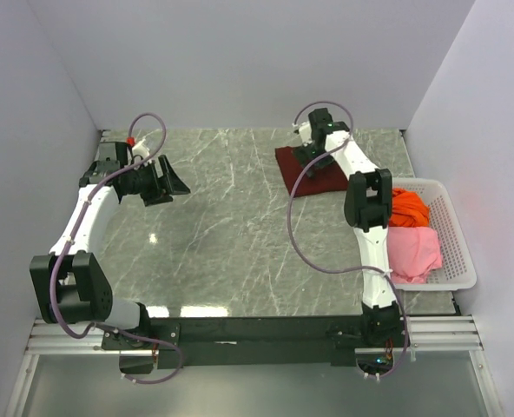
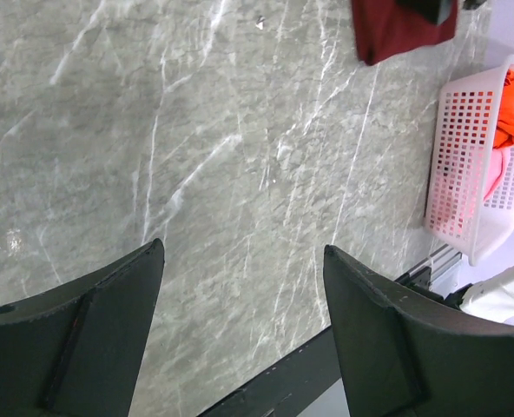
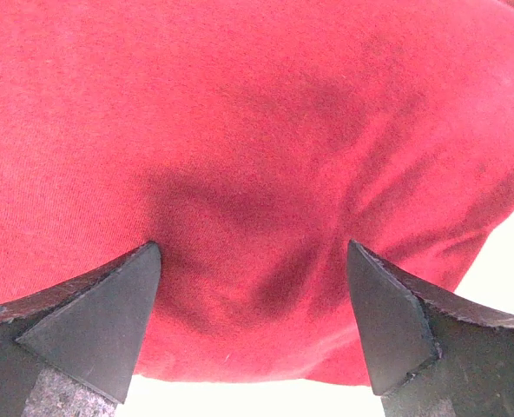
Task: Fold and stack the t-shirts
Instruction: Neatly place the folded tshirt to the corner
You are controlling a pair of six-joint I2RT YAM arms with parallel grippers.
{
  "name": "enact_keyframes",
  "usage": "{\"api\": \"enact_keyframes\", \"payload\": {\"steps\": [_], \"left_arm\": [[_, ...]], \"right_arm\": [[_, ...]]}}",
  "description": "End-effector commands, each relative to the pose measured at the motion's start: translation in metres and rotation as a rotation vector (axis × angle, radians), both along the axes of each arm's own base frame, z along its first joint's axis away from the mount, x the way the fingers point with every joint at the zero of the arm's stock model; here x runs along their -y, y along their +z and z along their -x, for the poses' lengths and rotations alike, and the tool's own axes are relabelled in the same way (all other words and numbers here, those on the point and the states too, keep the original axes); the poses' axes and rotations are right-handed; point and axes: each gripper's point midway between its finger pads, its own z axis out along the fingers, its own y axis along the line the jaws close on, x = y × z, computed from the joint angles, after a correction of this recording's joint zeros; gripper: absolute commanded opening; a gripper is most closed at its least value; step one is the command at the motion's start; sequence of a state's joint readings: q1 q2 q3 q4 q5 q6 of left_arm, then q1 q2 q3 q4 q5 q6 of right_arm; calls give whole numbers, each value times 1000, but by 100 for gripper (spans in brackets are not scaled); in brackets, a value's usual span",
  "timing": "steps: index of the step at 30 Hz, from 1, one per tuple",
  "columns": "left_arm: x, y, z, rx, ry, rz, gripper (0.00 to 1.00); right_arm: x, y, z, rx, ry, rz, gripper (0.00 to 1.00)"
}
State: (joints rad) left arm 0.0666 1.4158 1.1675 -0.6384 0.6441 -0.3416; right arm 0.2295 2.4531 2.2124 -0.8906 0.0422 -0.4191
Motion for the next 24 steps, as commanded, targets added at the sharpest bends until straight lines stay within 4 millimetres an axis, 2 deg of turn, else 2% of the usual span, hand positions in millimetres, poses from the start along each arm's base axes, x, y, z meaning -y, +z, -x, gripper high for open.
{"api": "enact_keyframes", "payload": {"steps": [1,3,5,8,9,11,12,13,15,16,18,20,23,24], "left_arm": [[-6,15,-5,46,12,-16,79],[-7,14,-5,43,9,-16,80],[-7,12,-3,37,12,-16,80],[-7,10,-2,33,12,-9,80],[-6,10,-1,32,13,-7,80],[-6,9,0,29,14,-5,80],[-6,8,1,29,14,-6,79],[-6,8,3,31,15,-8,79],[-7,9,5,33,18,-12,79],[-6,9,6,35,14,-14,79],[-7,10,7,39,17,-19,79],[-7,11,8,43,17,-21,79],[-8,11,10,45,22,-27,79],[-9,12,11,49,24,-32,79]], "right_arm": [[43,3,-14,12,34,133,93],[66,3,-21,28,13,163,94],[75,14,-31,71,2,157,95],[73,42,-49,182,1,140,97],[67,63,-54,238,-1,121,97],[51,90,-65,327,-6,43,97],[40,114,-67,382,-2,14,97],[24,126,-69,415,29,-49,98],[4,152,-66,462,45,-117,98],[-17,158,-61,467,79,-151,98],[-54,163,-49,449,138,-231,98],[-81,157,-38,407,163,-303,96],[-112,140,-25,324,156,-384,89],[-123,126,-22,273,157,-430,84]]}}
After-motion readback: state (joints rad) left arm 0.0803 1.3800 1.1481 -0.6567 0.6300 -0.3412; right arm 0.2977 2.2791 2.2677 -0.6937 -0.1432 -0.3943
